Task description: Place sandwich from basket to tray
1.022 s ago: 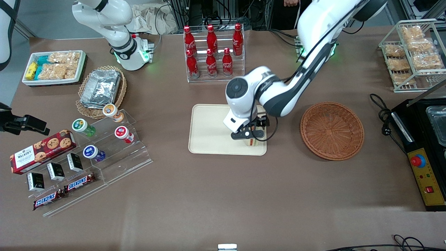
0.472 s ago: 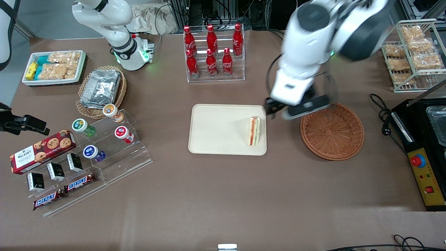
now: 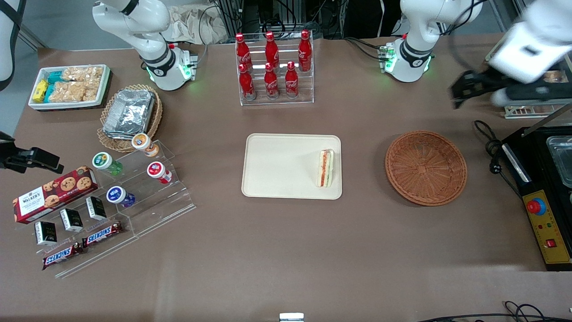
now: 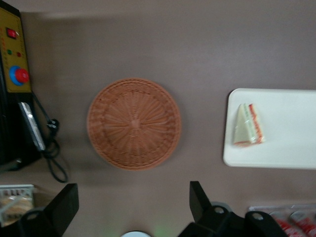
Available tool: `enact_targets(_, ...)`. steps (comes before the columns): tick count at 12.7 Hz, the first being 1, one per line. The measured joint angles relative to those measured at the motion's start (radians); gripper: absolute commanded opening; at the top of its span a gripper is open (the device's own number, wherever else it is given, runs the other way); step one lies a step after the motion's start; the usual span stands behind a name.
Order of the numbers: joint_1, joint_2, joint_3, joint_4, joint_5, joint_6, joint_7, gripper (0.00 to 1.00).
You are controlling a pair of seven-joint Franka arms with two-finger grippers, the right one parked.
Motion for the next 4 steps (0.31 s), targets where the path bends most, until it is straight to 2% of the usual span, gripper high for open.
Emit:
enact_targets(2,0.037,-0.004,0.024,-0.008,-0.001,0.001,0.118,1.00)
enact_targets(4,0.061,0.004,0.019,-0.010,-0.001,0.016,0.143,1.00)
